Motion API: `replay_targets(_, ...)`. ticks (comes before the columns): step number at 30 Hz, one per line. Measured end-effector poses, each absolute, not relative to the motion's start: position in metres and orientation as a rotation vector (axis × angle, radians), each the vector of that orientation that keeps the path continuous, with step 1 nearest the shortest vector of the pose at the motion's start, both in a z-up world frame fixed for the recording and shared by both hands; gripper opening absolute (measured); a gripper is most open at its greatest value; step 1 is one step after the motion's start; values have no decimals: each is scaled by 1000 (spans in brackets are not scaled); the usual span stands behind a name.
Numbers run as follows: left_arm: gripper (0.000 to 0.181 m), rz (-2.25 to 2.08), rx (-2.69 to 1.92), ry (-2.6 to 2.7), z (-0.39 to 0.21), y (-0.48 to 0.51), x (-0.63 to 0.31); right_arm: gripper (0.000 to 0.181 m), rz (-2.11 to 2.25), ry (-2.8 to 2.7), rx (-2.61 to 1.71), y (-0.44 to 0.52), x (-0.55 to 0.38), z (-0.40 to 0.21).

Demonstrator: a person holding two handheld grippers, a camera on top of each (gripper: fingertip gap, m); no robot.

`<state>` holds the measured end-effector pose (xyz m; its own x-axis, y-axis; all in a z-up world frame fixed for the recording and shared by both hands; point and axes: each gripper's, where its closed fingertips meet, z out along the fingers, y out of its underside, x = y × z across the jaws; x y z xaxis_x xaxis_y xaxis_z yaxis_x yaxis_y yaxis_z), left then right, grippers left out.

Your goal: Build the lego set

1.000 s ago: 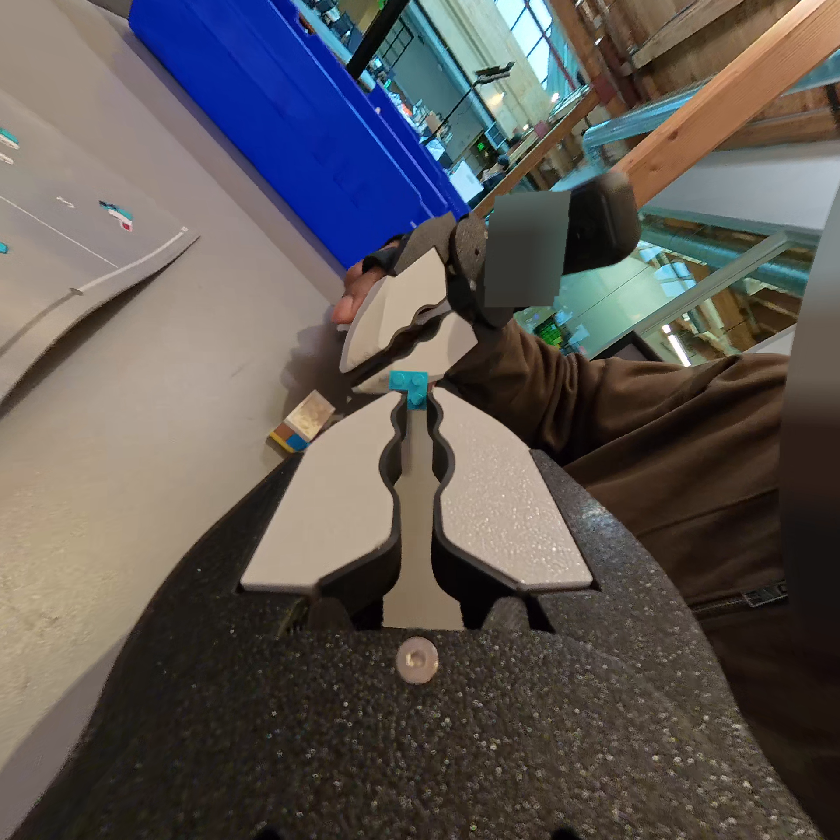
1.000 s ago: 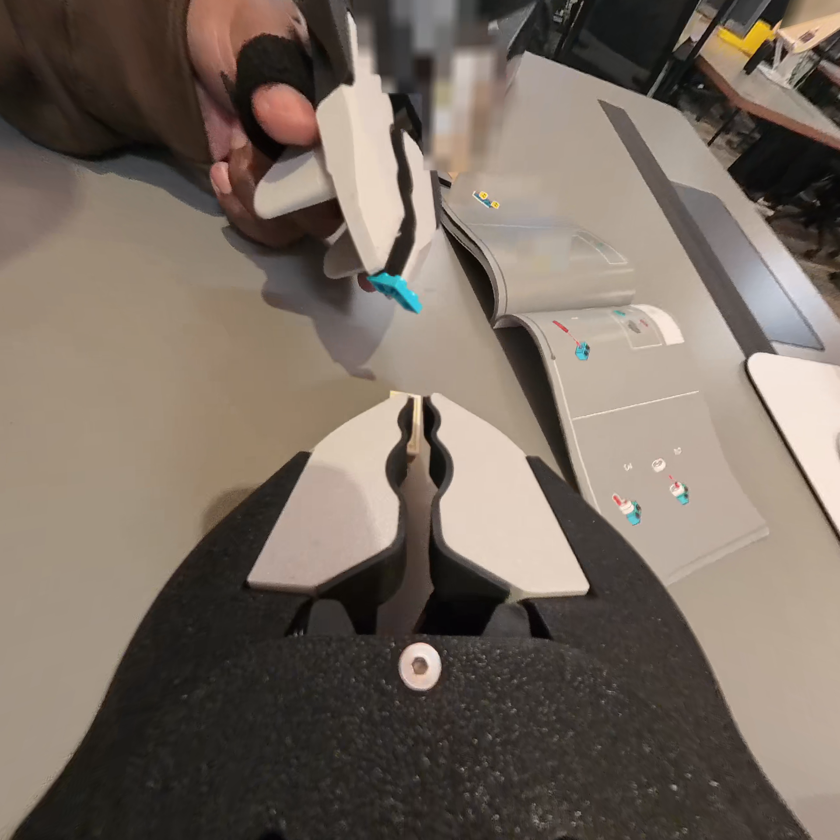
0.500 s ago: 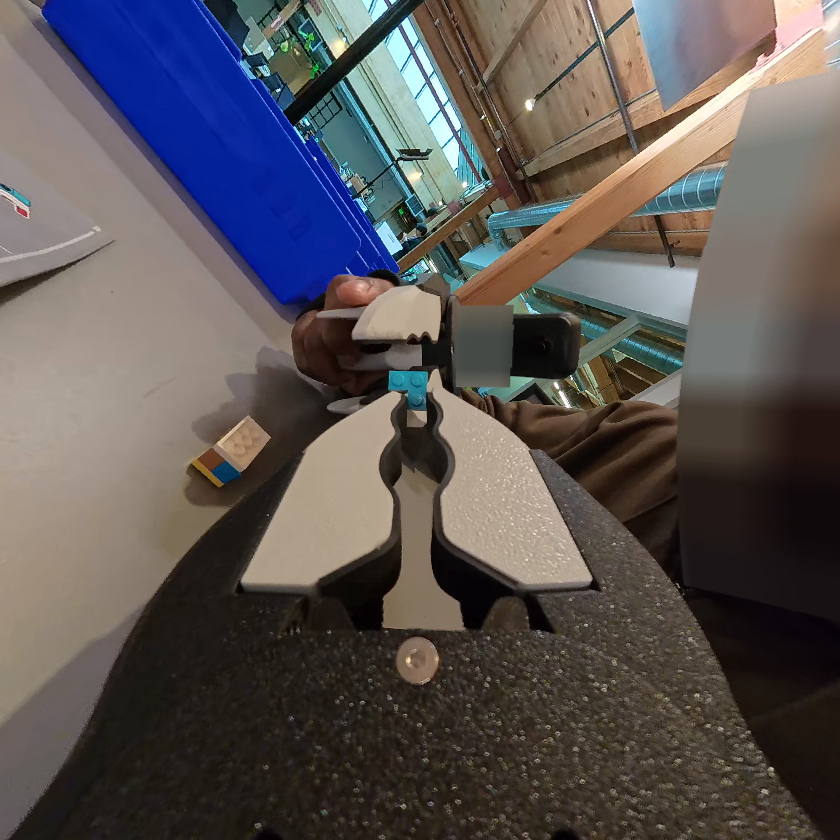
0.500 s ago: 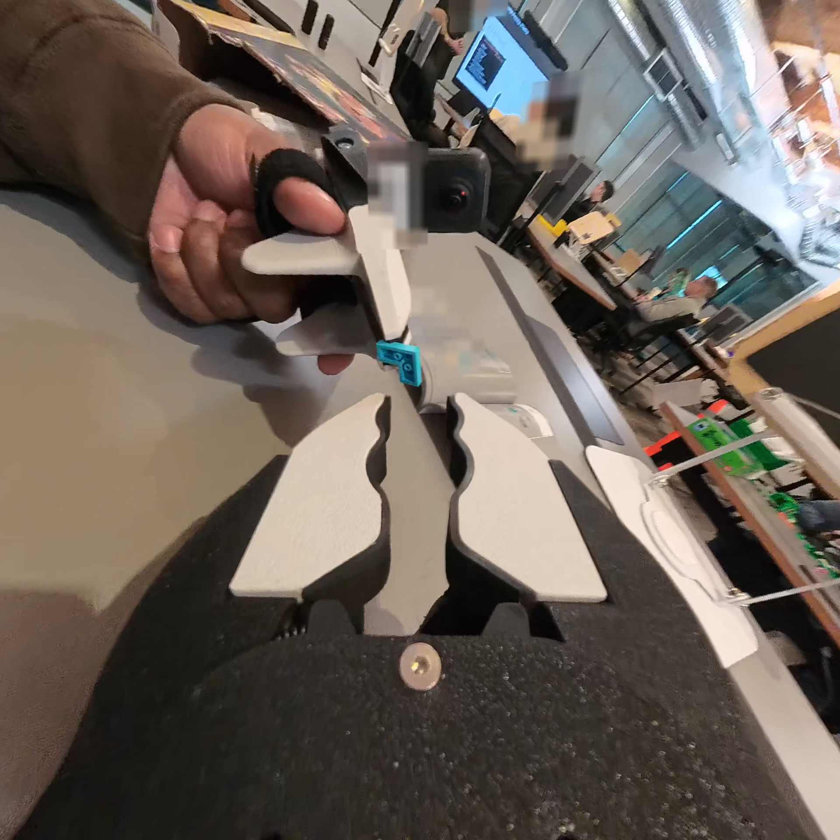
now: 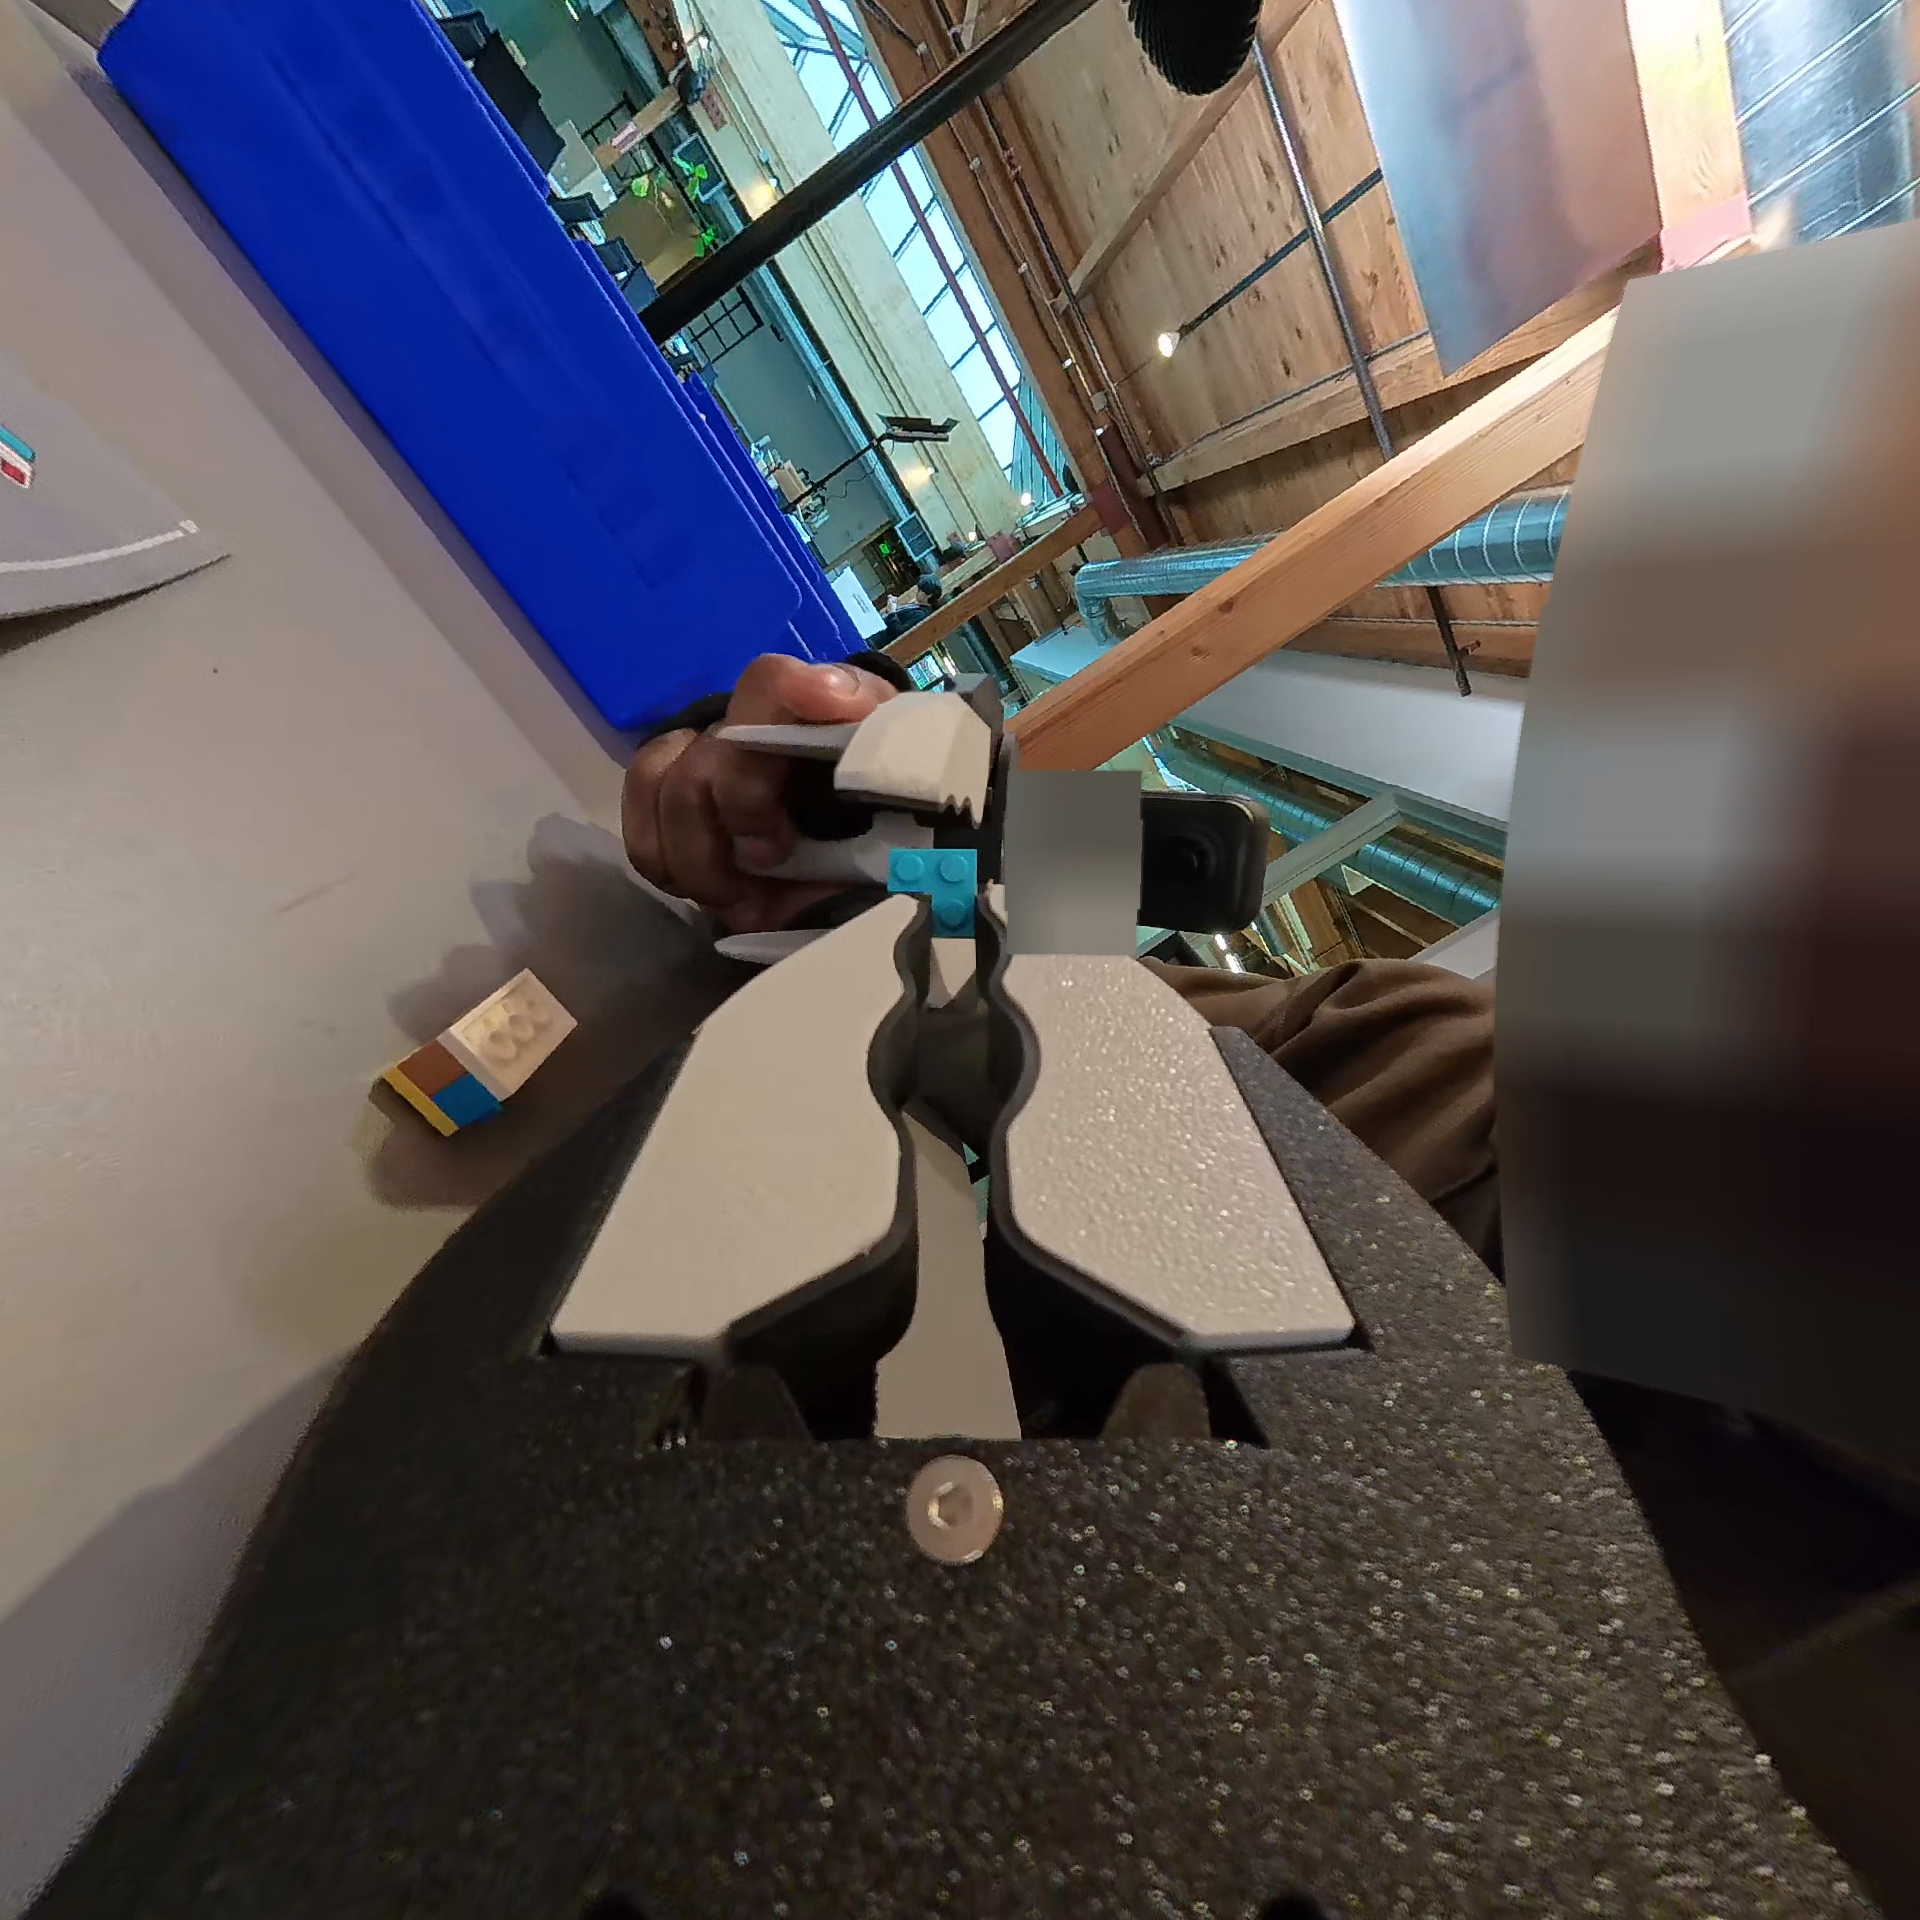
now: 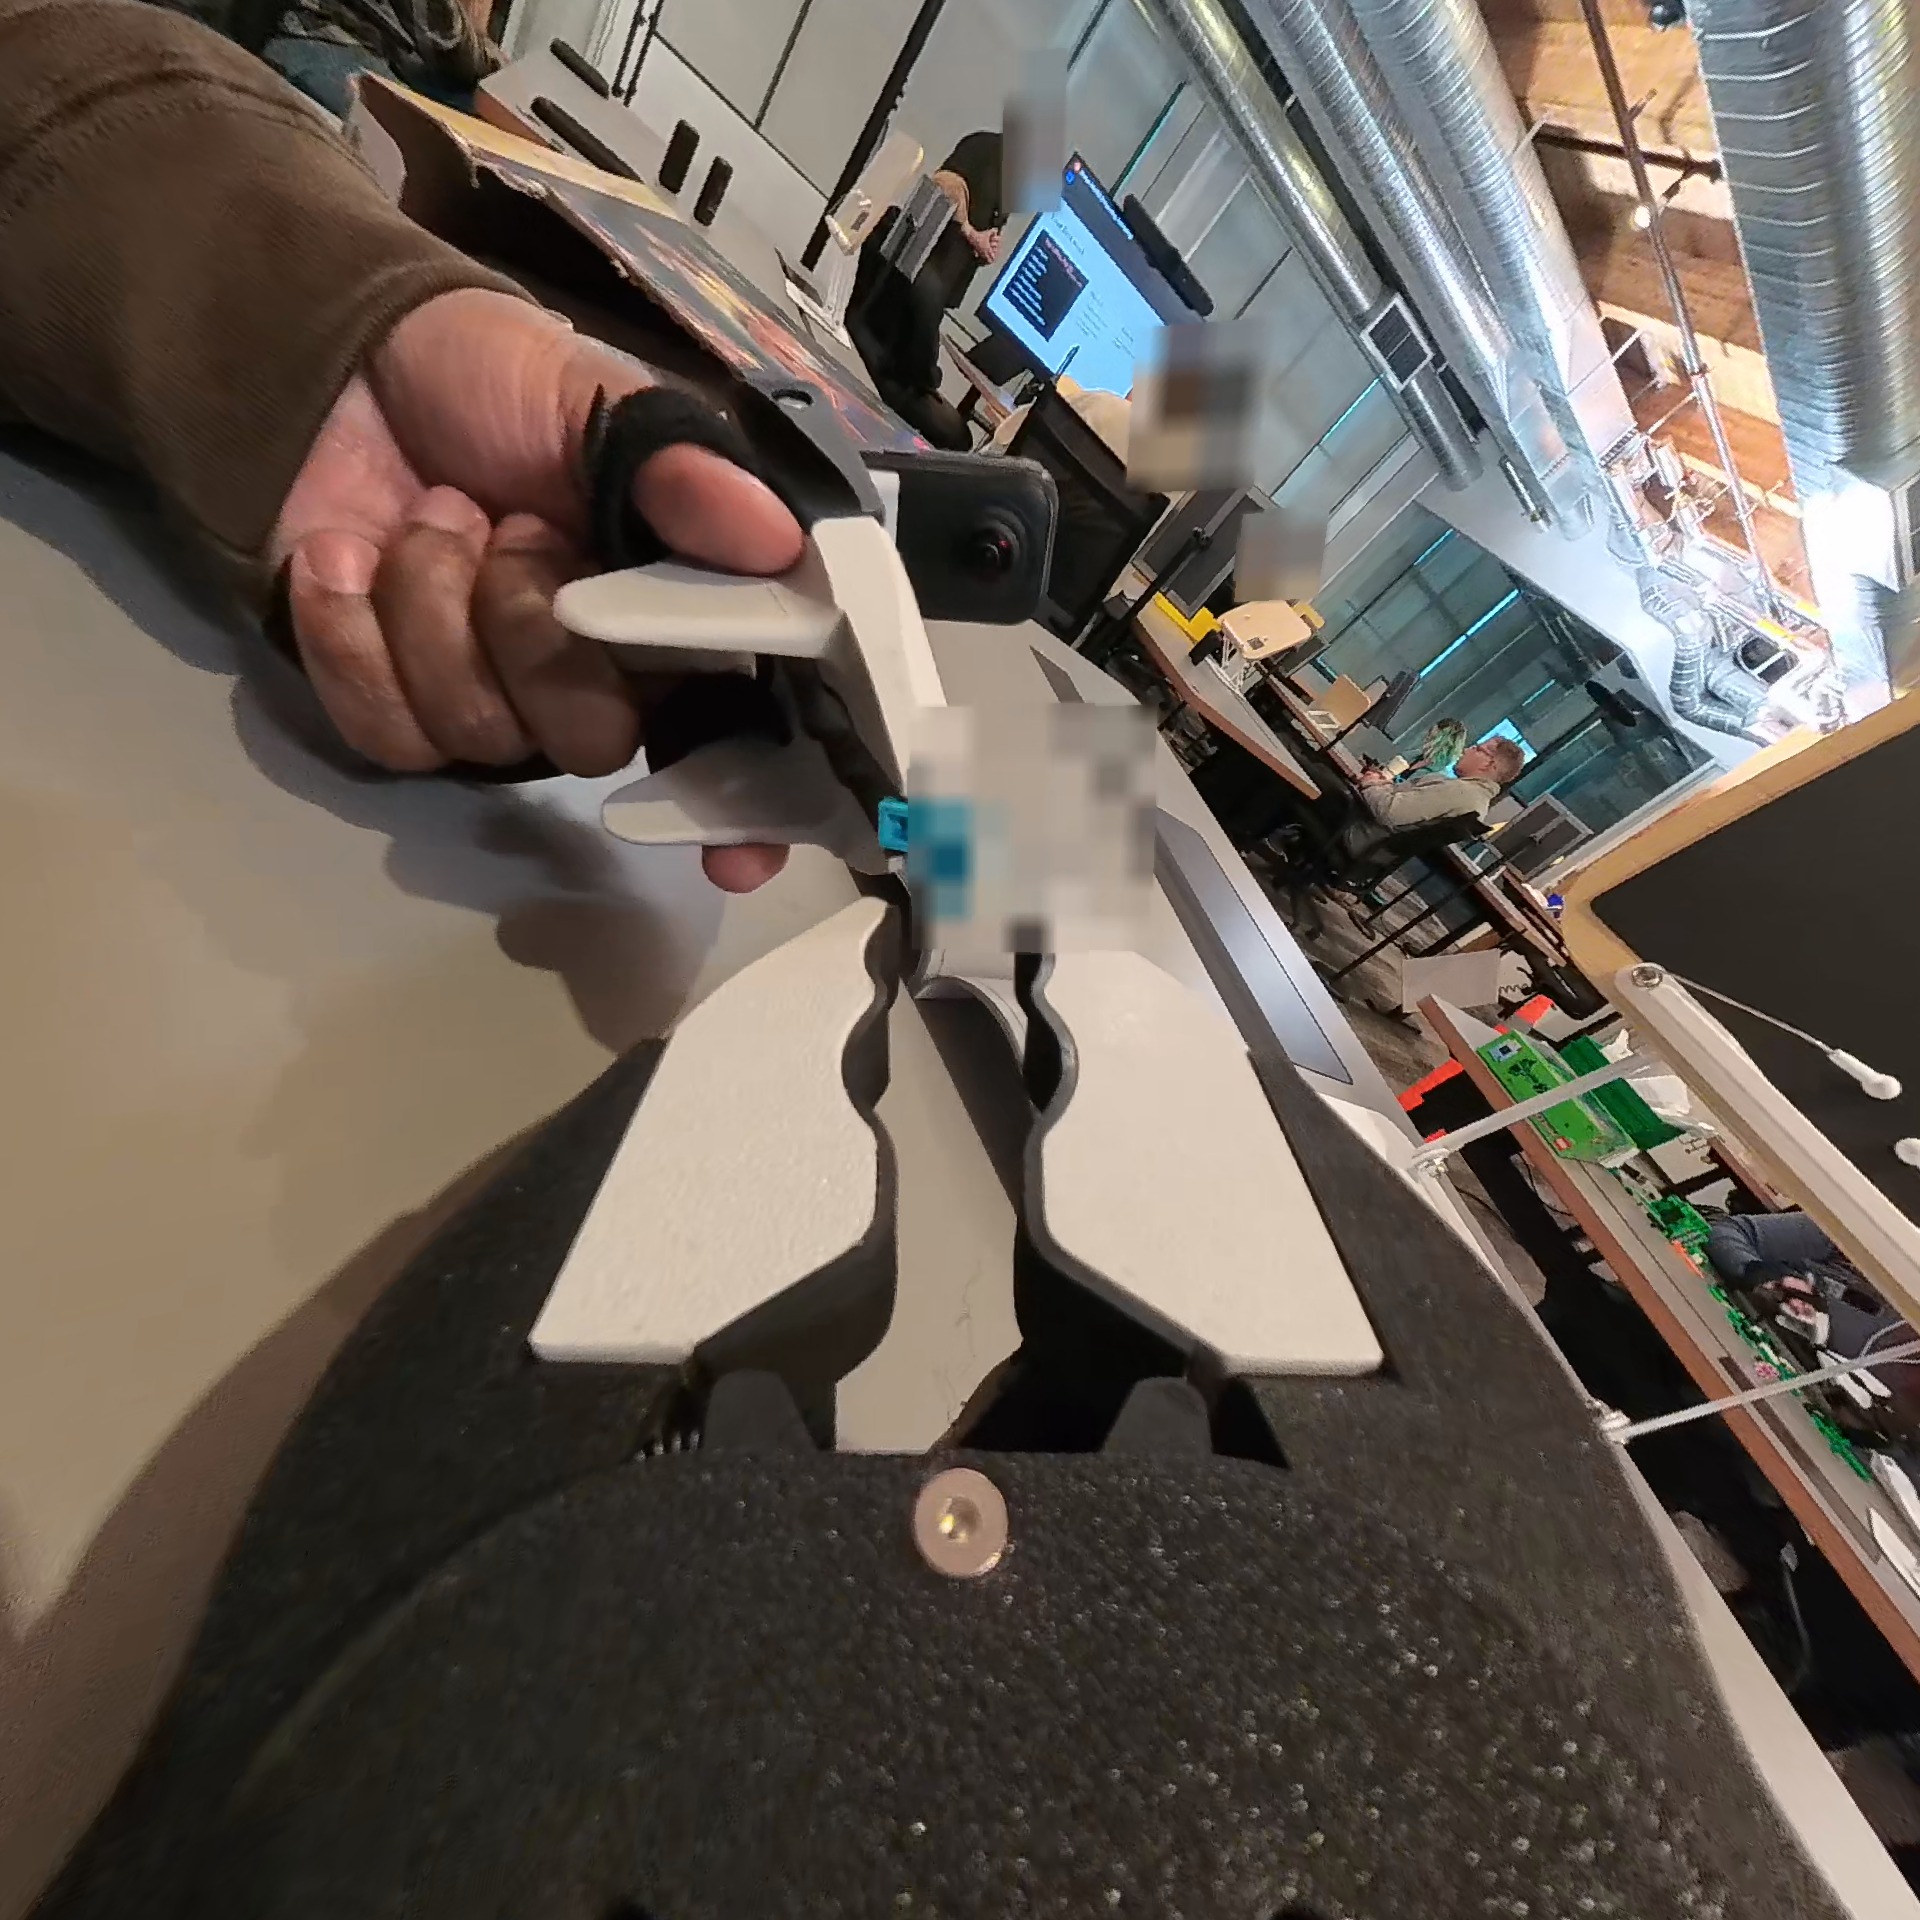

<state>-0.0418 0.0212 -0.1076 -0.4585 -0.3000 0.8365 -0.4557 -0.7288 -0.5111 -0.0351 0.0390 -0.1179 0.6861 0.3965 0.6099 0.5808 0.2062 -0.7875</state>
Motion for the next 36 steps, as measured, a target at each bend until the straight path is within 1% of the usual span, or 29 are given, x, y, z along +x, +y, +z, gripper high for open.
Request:
replay_targets(13,8,2336,1575,-1054,-109,22,-41,17,-177,-904,-1382,36,-39,-116)
replay_targets(18,8,2310,1603,-1052,-112,23,-40,9,-203,-920,-1388,37,-38,-118)
replay_targets(25,8,2299,1632,-1148,-114,21,-40,8,-146,-928,-1423,35,-36,-121)
replay_targets(26,10,2297,1638,-1187,-114,22,-41,8,-133,-923,-1437,35,-34,-121)
replay_targets(28,22,2282,1674,-1355,-117,25,-42,8,-113,-899,-1479,36,-25,-124)
replay_targets(31,29,2209,1855,-1769,-133,42,-39,8,-31,-837,-1537,38,-12,-125)
replay_targets(33,35,2037,1915,-2128,-149,48,-39,8,37,-799,-1589,40,-5,-128)
replay_targets(36,41,1633,1870,-2731,-177,55,-37,8,147,-786,-1669,39,-3,-137)
